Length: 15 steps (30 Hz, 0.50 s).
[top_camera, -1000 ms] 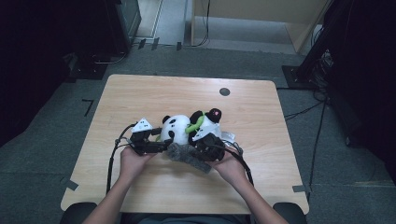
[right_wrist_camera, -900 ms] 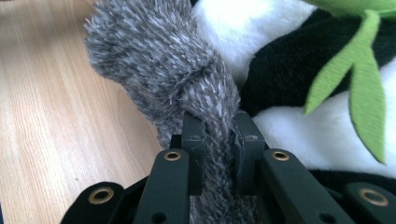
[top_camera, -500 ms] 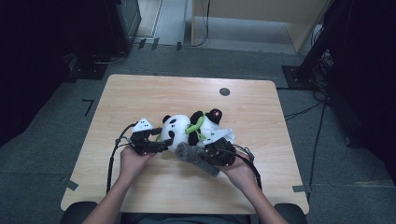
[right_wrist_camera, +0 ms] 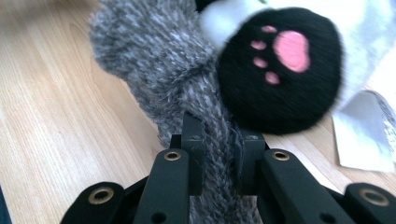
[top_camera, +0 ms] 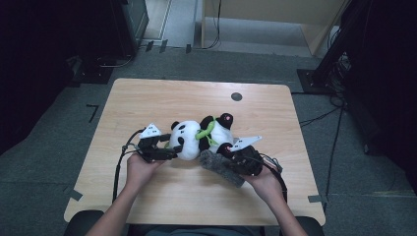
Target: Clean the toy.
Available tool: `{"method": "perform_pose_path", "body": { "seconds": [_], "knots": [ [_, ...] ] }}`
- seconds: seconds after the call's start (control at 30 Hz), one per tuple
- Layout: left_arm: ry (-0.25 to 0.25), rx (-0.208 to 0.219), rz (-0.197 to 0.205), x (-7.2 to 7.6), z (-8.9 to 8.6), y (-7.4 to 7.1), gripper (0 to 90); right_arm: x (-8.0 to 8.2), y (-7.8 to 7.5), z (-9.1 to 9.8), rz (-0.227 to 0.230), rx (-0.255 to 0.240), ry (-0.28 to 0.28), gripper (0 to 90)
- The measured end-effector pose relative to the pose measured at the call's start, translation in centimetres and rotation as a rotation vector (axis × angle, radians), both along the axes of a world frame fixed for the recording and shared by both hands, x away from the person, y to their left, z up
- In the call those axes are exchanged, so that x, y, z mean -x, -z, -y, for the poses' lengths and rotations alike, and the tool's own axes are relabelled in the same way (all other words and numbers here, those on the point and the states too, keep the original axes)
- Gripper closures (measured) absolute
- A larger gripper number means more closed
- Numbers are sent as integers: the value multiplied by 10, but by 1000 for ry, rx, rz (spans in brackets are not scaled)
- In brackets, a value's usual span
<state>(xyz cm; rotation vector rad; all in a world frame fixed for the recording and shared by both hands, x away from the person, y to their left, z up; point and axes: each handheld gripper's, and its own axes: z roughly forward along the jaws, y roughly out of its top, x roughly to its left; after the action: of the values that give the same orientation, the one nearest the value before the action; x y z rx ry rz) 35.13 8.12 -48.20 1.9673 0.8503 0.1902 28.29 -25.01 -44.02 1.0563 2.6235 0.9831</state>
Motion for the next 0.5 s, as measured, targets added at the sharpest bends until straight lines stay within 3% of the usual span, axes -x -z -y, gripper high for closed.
{"method": "perform_pose_path", "body": {
  "seconds": [0.23, 0.5],
  "knots": [
    [0, 2, -6, 0, -1, 0, 257, 3, 0, 15, -1, 4, 13, 788],
    [-1, 0, -3, 0, 0, 0, 257, 3, 3, 36, -32, 0, 56, 785]
  ]
}}
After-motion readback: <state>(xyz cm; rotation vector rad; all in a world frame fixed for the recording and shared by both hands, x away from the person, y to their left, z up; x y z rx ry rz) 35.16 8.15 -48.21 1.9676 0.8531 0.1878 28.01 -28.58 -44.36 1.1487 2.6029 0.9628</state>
